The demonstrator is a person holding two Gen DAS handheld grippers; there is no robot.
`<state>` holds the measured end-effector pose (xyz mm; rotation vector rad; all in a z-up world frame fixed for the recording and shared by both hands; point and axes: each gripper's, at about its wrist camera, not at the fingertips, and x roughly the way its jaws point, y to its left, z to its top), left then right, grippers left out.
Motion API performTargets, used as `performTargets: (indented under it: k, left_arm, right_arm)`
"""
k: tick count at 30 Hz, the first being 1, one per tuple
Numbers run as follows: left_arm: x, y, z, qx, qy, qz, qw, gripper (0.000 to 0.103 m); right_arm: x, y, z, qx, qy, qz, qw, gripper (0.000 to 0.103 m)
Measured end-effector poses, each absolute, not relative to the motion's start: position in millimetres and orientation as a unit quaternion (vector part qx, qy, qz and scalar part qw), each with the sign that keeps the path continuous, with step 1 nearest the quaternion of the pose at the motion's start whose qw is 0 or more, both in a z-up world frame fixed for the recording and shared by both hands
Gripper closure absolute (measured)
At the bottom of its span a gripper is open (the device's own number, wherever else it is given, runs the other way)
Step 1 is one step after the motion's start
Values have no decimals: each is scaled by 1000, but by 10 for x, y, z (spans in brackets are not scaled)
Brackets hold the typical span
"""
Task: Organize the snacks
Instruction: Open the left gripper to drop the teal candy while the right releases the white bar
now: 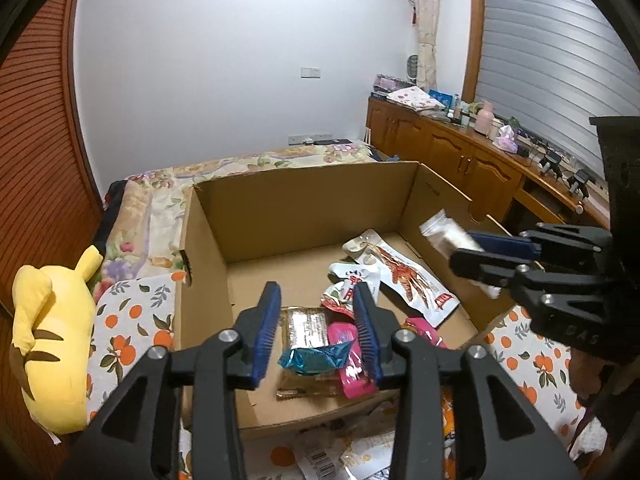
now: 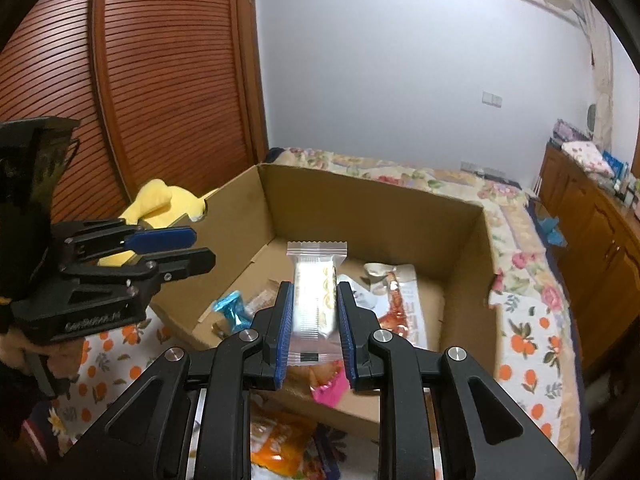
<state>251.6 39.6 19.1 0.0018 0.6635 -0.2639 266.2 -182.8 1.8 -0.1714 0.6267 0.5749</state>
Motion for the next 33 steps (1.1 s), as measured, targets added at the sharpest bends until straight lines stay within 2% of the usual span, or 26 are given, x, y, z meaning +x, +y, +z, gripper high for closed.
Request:
performTargets:
  k: [13,27,30,33]
  left_arm:
    - [2501,592,216,-7,314,-108,943,52]
    - [2371,681,252,-16,312,-111,943,49]
    - [2329,675,270,-9,307,-109,945,48]
    - [2270,655,272,-7,305,-111,946,46]
  right_arm:
    - [3001,-1640,-191,-64,347,276,894,83]
    - [3030,-1597,-211,-53,352,268,895,82]
    - [3011,-1599,-202,-49,350,265,897,76]
    - [2959,-1608,-172,-47,347,271,897,75]
